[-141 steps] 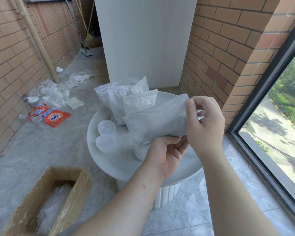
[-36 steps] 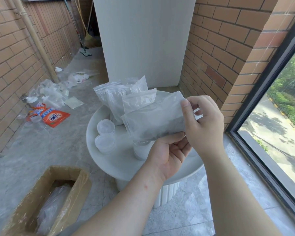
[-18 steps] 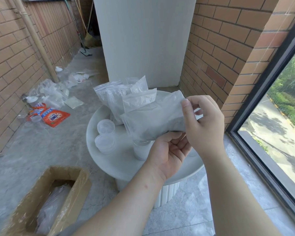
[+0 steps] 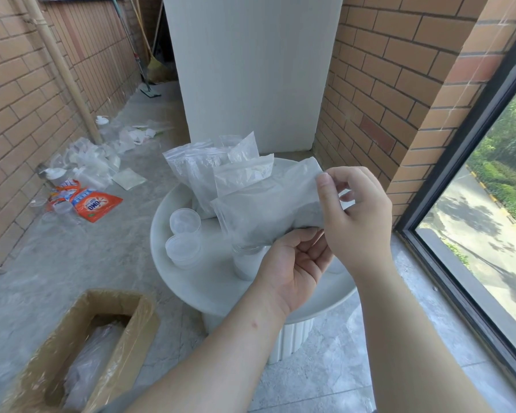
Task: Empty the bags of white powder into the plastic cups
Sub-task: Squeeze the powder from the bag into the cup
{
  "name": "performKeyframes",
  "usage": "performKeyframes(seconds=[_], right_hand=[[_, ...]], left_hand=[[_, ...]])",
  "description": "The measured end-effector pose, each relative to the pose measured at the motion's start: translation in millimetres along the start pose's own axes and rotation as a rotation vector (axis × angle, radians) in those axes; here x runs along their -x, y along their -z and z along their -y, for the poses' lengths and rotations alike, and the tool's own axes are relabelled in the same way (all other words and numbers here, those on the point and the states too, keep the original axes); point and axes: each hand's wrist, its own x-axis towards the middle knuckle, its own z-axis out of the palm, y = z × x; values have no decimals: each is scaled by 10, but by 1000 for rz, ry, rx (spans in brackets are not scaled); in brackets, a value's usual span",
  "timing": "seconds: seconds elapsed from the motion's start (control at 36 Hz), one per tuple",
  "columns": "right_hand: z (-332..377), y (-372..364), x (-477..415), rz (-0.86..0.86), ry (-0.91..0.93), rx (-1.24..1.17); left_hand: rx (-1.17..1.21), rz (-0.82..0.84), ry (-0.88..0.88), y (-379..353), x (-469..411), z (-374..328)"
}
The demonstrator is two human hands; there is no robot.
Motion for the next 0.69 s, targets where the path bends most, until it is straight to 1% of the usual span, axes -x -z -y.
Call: performKeyframes(seconds=[0.42, 0.69], right_hand=[[-24, 72, 6, 15, 1, -18], [-33, 53, -8, 13, 30, 24]], left_hand=[[-18, 46, -16, -30, 47, -13], [7, 46, -11, -46, 58, -13]])
